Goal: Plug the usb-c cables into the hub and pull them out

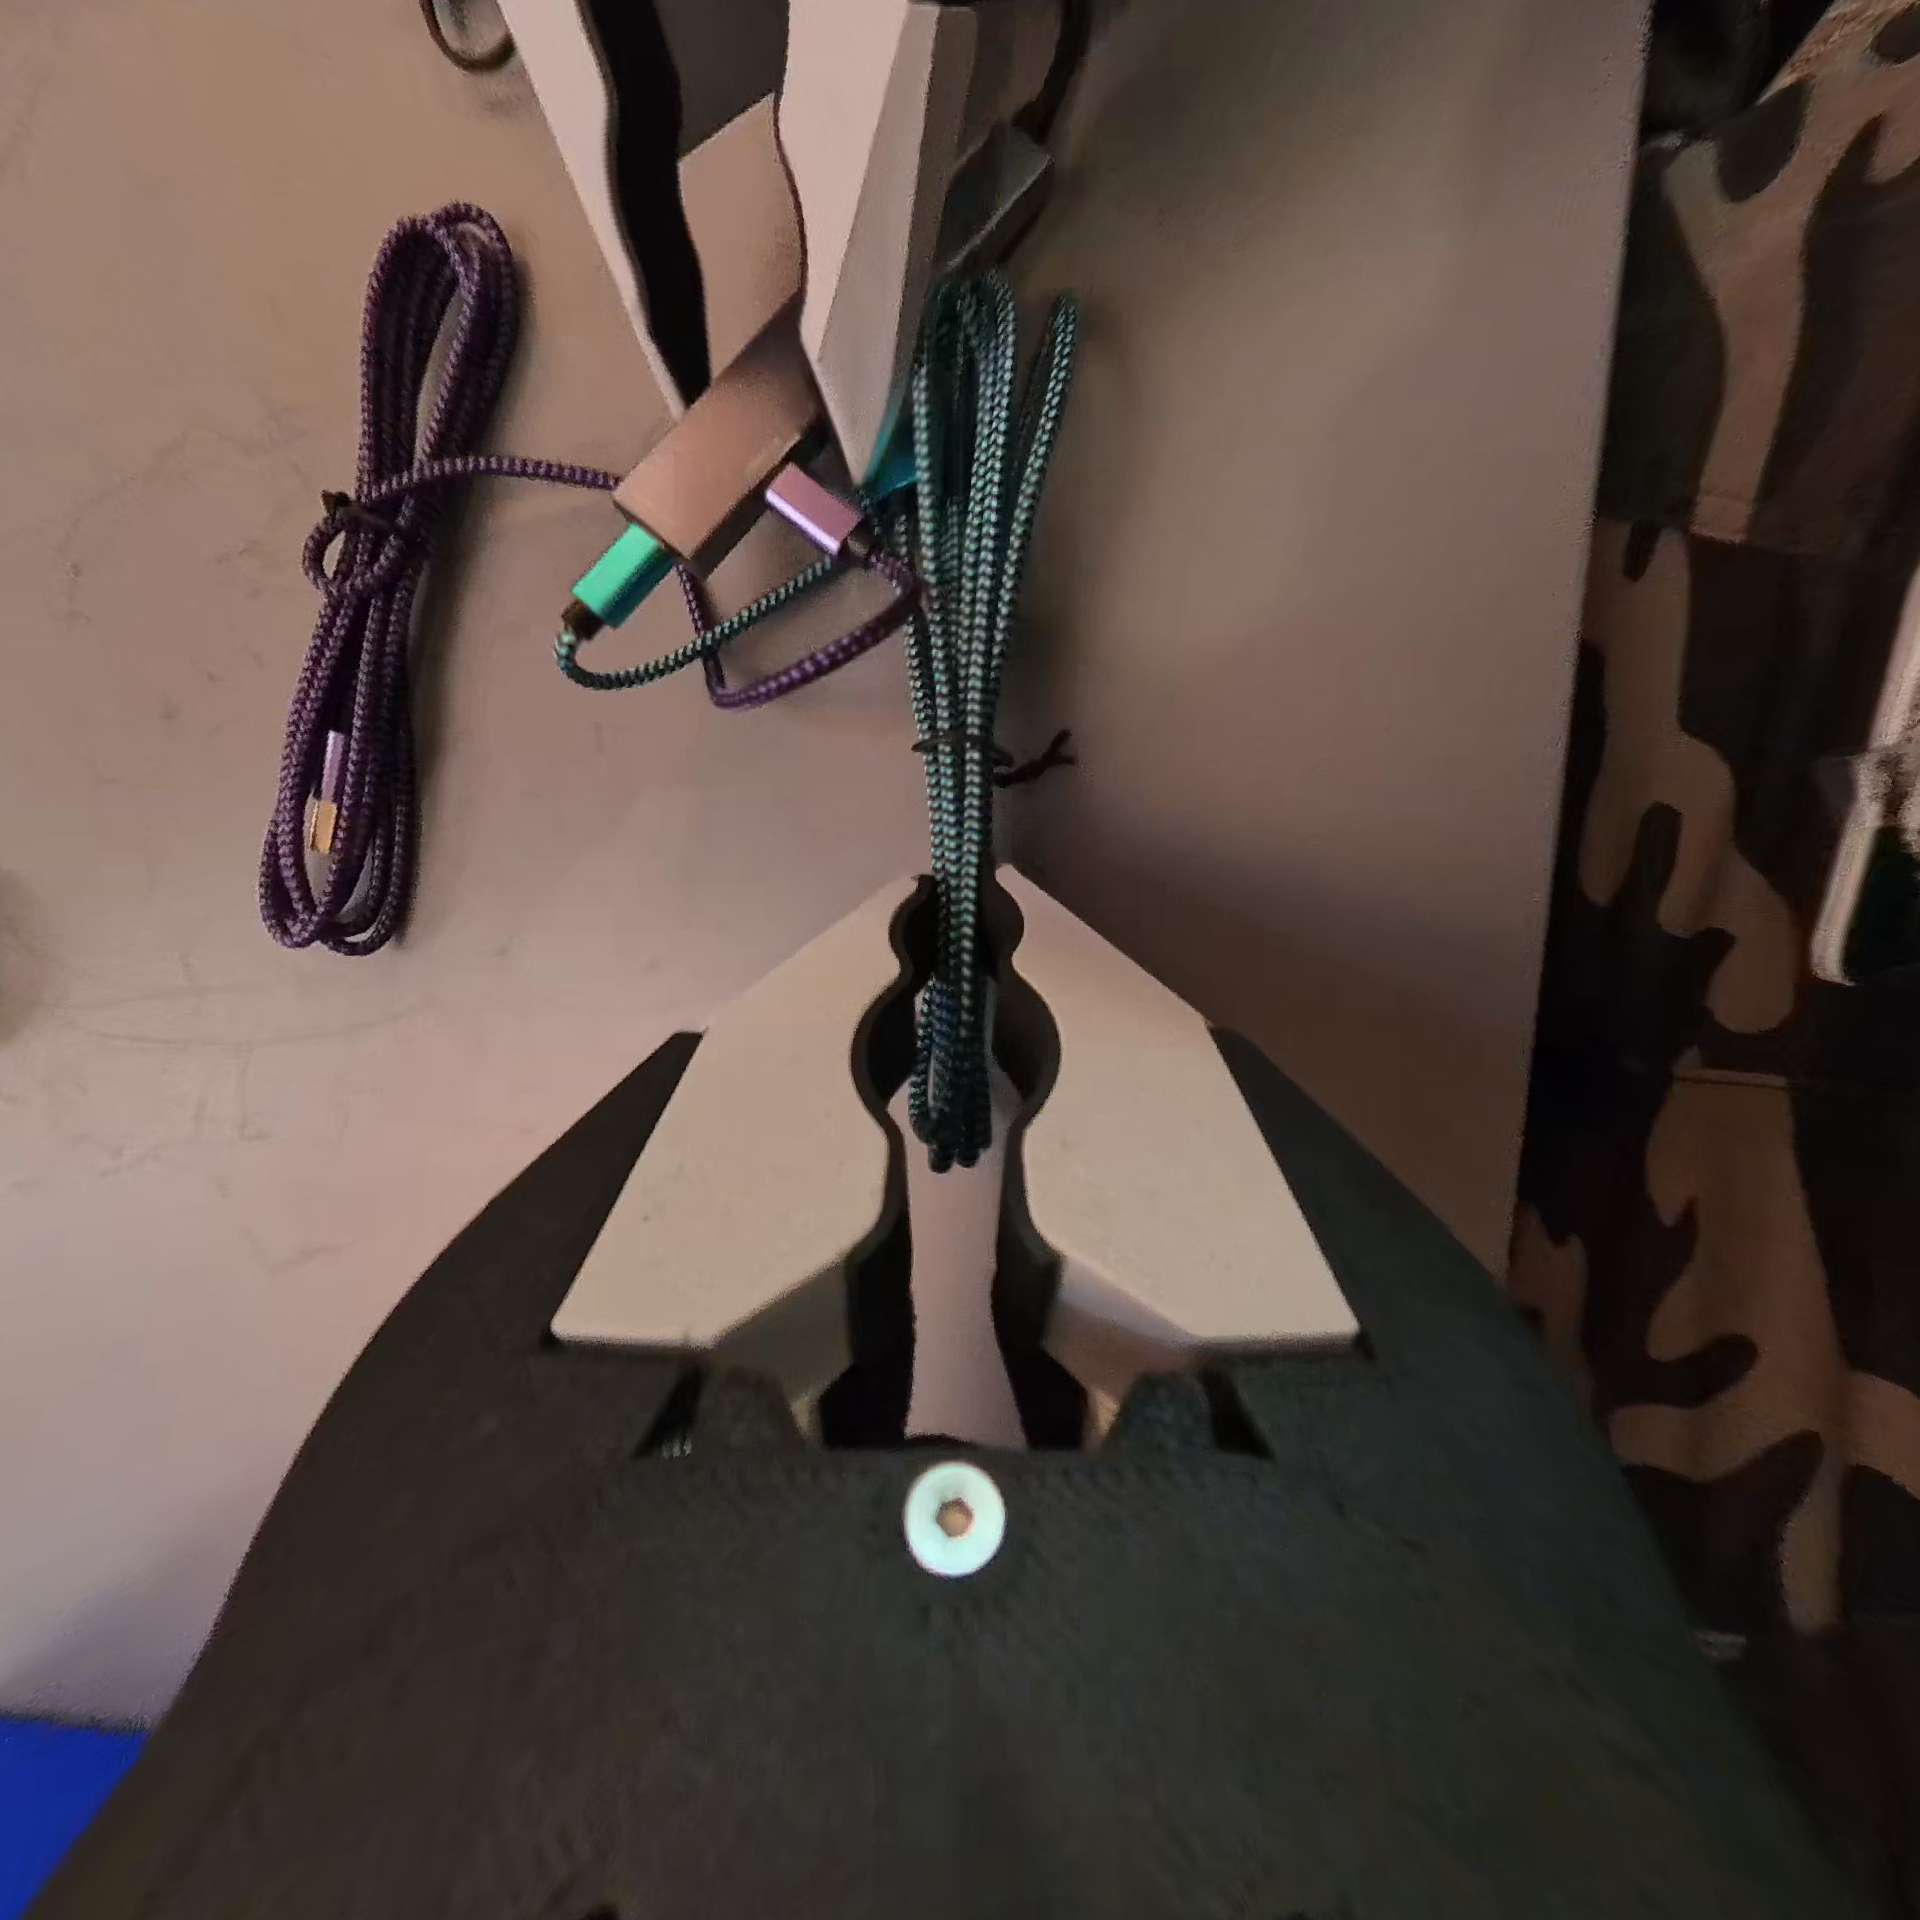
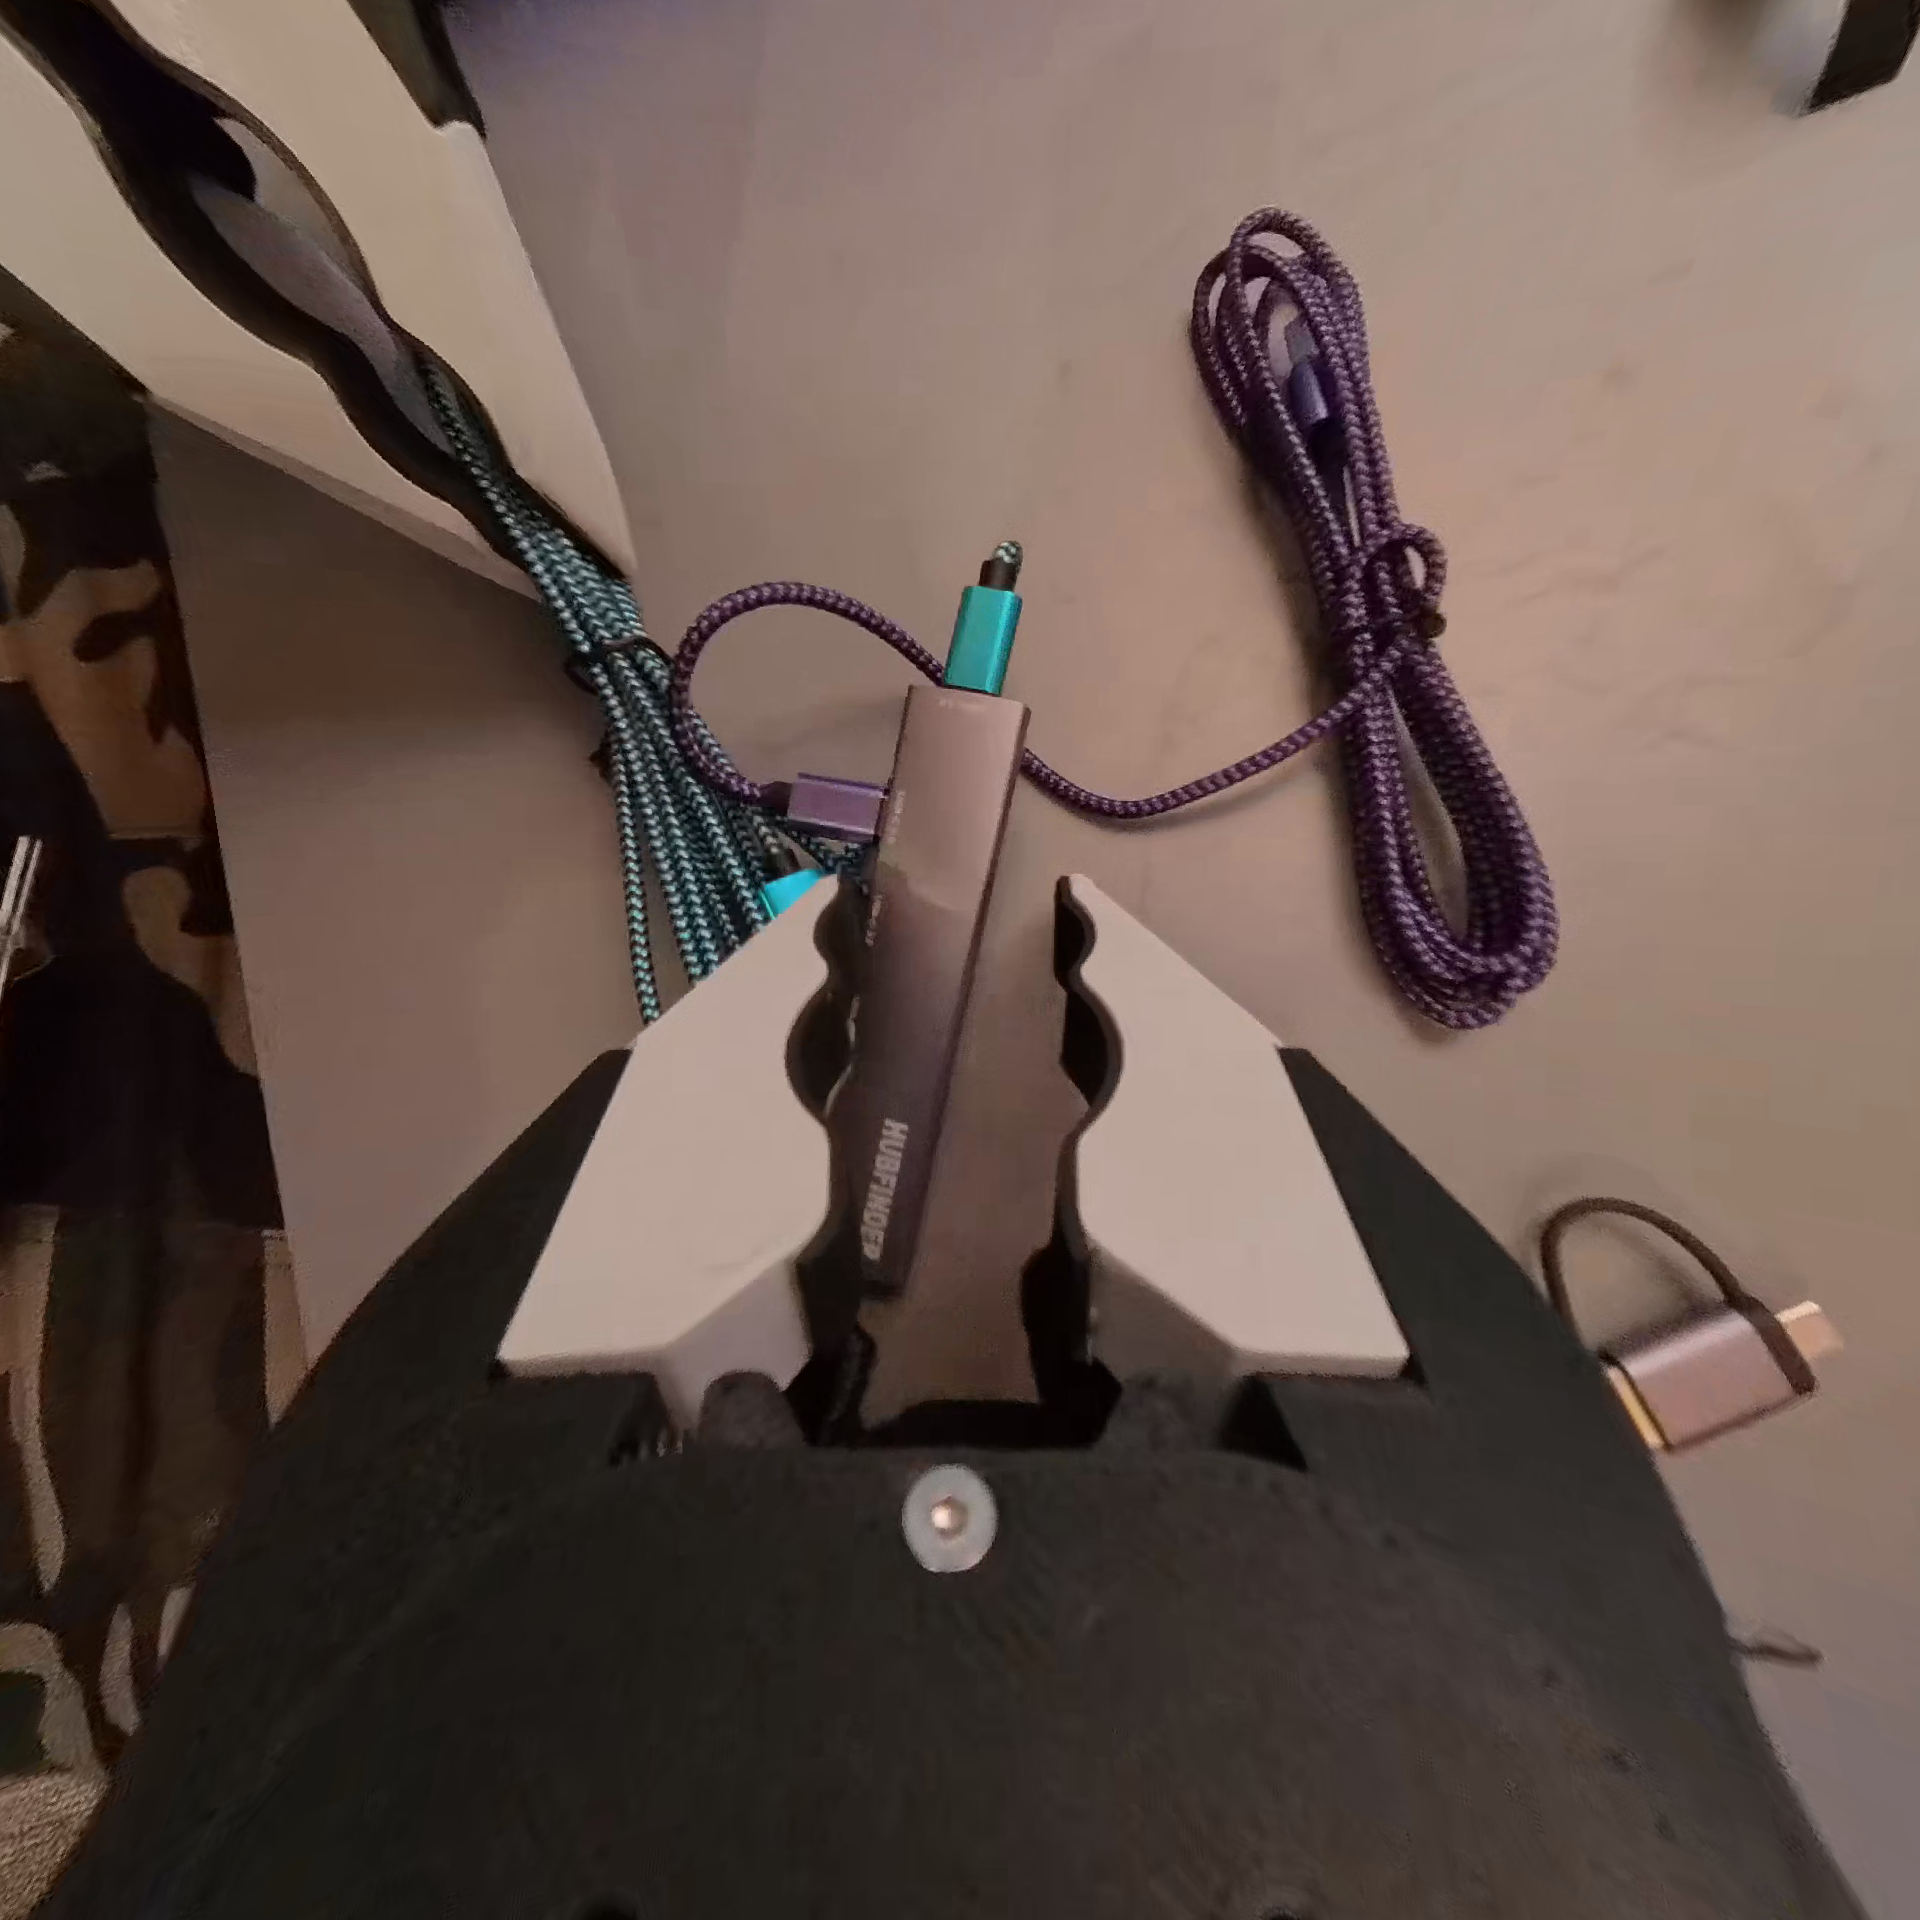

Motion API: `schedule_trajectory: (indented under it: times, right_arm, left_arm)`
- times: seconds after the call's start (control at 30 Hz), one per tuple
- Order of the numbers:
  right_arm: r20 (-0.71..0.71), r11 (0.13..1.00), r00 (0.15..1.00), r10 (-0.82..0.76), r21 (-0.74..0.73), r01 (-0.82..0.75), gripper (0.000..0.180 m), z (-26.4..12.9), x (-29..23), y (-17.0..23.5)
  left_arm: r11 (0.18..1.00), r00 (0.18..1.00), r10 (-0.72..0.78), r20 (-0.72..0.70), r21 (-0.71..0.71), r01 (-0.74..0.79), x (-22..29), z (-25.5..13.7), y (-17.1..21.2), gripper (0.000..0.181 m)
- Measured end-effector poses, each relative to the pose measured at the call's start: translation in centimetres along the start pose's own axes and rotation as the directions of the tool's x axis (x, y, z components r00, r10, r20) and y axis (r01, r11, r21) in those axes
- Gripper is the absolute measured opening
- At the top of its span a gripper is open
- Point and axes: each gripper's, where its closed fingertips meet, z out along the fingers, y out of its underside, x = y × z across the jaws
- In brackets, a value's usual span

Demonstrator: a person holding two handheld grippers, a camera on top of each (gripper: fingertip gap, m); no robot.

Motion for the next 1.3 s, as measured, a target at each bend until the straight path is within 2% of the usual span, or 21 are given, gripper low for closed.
schedule_trajectory:
  times: [0.07,0.17,0.27,0.43,0.53,0.63,0.73,0.87,1.1,1.3]
  right_arm:
    - [0.025,1.000,1.000,0.008,0.005,-0.008,0.025,0.6,-0.4,-0.2]
    - [0.014,1.000,1.000,0.020,0.021,-0.021,0.023,0.9,-0.2,-0.6]
    - [-0.002,0.999,0.999,0.039,0.035,-0.039,0.022,1.0,0.0,-0.7]
    - [-0.024,0.996,0.998,0.060,0.065,-0.058,0.022,1.0,0.3,-0.9]
    - [-0.027,0.992,0.995,0.091,0.094,-0.088,0.022,1.0,0.3,-1.3]
    - [-0.024,0.984,0.990,0.136,0.121,-0.132,0.022,1.1,0.3,-1.8]
    - [-0.017,0.970,0.982,0.186,0.164,-0.181,0.022,0.9,0.3,-2.3]
    - [0.015,0.939,0.966,0.259,0.229,-0.256,0.022,0.2,0.2,-2.7]
    - [0.103,0.872,0.920,0.378,0.293,-0.392,0.021,-0.7,0.5,-3.2]
    - [0.197,0.796,0.860,0.470,0.326,-0.510,0.021,-1.2,0.6,-3.7]
  left_arm:
    - [1.000,1.000,-0.014,0.011,-0.014,0.015,-0.2,0.4,0.4,0.005]
    - [0.997,0.997,-0.076,0.016,0.001,0.076,-0.7,0.2,0.5,0.011]
    - [0.993,0.993,-0.115,0.011,0.018,0.115,-1.1,-0.5,0.3,0.032]
    - [0.964,0.974,-0.226,0.020,0.145,0.221,-2.8,-2.9,-1.9,0.049]
    - [0.950,0.967,-0.248,0.057,0.212,0.231,-3.7,-3.6,-4.3,0.044]
    - [0.937,0.957,-0.273,0.095,0.253,0.242,-4.0,-2.5,-6.7,0.032]
    - [0.933,0.936,-0.316,0.154,0.227,0.278,-5.0,-0.5,-6.6,0.026]
    - [0.902,0.919,-0.383,0.098,0.255,0.349,-5.1,0.7,-6.6,0.022]
    - [0.923,0.924,-0.333,0.186,0.264,0.279,-6.0,1.0,-6.8,0.026]
    - [0.954,0.927,-0.221,0.304,0.266,0.141,-6.4,0.2,-7.6,0.029]
